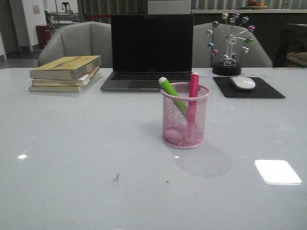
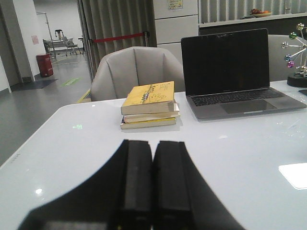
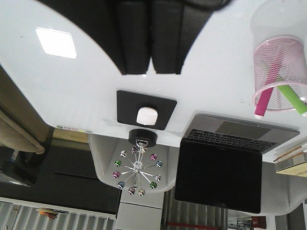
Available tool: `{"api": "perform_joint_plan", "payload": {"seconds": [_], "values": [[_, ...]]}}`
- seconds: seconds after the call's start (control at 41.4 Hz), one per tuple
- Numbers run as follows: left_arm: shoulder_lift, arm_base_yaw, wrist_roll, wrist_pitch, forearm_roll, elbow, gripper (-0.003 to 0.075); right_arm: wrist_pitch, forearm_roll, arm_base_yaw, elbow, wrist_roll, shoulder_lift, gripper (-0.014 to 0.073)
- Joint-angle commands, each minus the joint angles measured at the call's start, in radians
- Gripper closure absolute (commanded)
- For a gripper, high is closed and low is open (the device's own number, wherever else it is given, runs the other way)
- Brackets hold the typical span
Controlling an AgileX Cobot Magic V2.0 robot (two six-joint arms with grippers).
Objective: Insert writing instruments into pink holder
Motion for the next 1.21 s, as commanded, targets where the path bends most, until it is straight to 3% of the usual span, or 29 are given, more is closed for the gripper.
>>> {"api": "perform_joint_plan", "payload": {"seconds": [0.0,0.386,0.749,1.184], "values": [[-0.019,-0.007,-0.005,-0.086,-0.002,0.006,0.0629,-0.086,0.006,-0.006,-0.029,-0.008,0.017,0.0504],[-0.019,-0.007,-0.005,-0.086,-0.002,0.006,0.0629,-0.100,0.001,-0.006,-0.017,-0.008,0.017,0.0504],[-0.019,-0.007,-0.005,-0.086,-0.002,0.006,0.0629,-0.271,-0.003,-0.003,0.262,0.001,-0.106,0.0504],[-0.019,-0.007,-0.005,-0.086,-0.002,0.006,0.0629,-0.168,-0.003,-0.002,0.265,0.002,-0.108,0.0504]]}}
